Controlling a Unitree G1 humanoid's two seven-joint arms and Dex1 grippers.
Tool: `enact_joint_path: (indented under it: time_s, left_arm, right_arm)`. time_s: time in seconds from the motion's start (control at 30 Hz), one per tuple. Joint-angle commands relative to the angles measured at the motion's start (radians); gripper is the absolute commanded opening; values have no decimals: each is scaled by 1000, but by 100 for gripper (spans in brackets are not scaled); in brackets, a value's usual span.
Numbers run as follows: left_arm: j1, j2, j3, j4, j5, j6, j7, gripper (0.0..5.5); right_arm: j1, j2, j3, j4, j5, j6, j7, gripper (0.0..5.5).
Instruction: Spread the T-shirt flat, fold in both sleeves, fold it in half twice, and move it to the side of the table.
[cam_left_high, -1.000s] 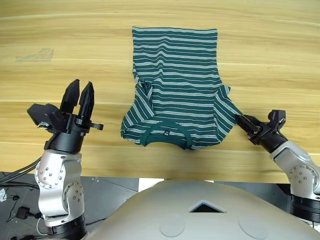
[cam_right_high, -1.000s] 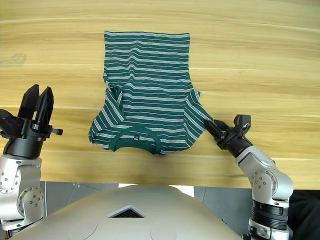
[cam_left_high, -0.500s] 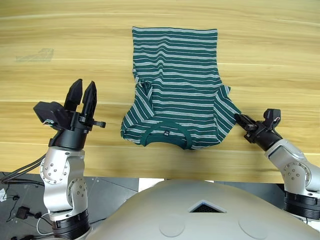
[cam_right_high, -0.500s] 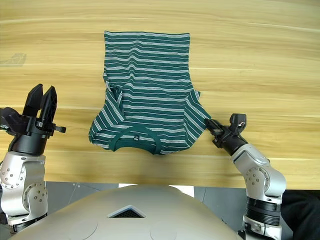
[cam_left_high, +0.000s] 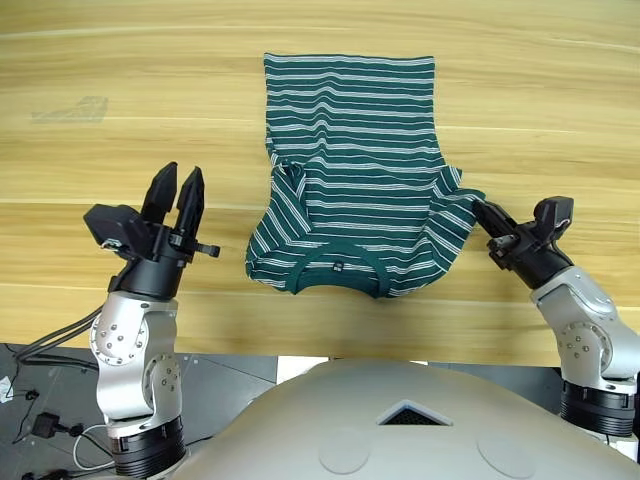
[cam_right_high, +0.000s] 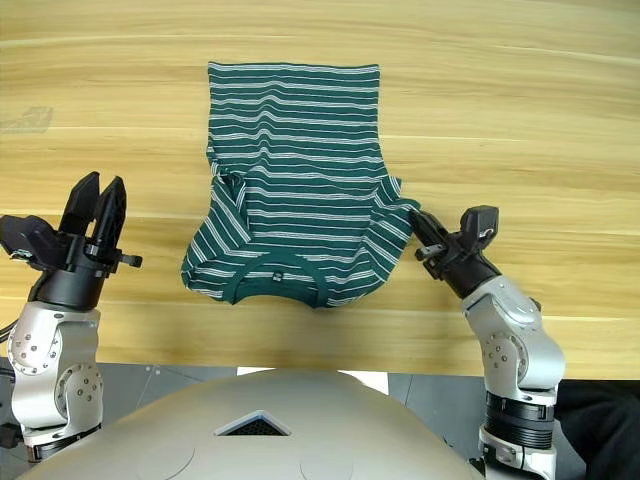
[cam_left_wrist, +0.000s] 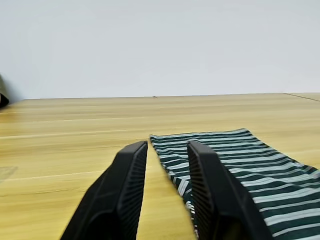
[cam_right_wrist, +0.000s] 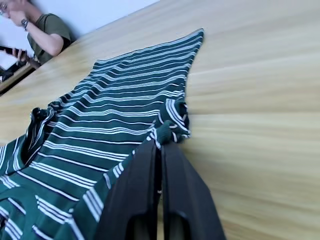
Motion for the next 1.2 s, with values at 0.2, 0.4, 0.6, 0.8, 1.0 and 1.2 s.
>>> enact_joint_path:
  time_s: [0.2, 0.4, 0.6, 0.8, 1.0, 1.2]
  left_arm:
    - [75, 123, -139, -33, 208, -52, -129, 151]
    - [65, 126, -191, -3, 249, -84, -147, 151]
    - [62, 133, -214, 13, 282, -96, -145, 151]
    - [65, 139, -243, -5, 302, -92, -153, 151]
    - [54, 144, -246, -22, 271, -85, -166, 168]
    - [42, 169, -201, -63, 144, -79, -229, 210]
  right_arm:
    - [33, -48, 155, -52, -164, -69, 51, 2]
    - [-15, -41, 238, -37, -255, -147, 73, 2]
    - [-48, -15, 289, -40, -268, -139, 74, 2]
    - [-54, 13, 349, -50, -284, -69, 26, 2]
    - [-41, 6, 297, -124, -34, 49, 135, 115]
    - [-16, -84, 240, -234, 223, 62, 366, 216]
